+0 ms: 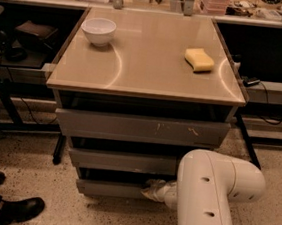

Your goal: Open bottom drawer

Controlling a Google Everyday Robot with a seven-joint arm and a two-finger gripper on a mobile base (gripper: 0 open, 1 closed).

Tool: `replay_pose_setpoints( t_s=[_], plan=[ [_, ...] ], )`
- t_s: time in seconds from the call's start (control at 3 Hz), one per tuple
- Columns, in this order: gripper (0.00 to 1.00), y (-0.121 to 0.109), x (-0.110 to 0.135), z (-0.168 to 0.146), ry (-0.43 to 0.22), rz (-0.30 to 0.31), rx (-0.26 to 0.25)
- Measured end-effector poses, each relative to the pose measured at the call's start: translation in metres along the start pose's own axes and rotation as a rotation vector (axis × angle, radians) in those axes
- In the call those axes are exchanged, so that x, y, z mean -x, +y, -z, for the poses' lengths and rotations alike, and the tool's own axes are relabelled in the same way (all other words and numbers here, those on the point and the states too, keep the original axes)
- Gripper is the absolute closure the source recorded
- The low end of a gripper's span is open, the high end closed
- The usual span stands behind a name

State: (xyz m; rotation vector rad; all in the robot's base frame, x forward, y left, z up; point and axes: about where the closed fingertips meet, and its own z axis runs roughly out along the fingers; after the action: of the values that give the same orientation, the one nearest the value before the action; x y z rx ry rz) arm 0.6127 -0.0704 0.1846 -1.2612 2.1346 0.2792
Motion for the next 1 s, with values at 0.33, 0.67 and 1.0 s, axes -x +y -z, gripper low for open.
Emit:
replay_pose_setpoints(
  t_s=[0.33,0.67,1.0],
  plan=[
    [1.00,0.0020,0.0025,0.0067,-0.001,0.001,0.004],
    [1.00,0.0020,0.0025,0.0066,-0.001,0.001,0.004],
    [1.00,0.0021,0.0016,0.0055,0.004,-0.006,0.007]
  ],
)
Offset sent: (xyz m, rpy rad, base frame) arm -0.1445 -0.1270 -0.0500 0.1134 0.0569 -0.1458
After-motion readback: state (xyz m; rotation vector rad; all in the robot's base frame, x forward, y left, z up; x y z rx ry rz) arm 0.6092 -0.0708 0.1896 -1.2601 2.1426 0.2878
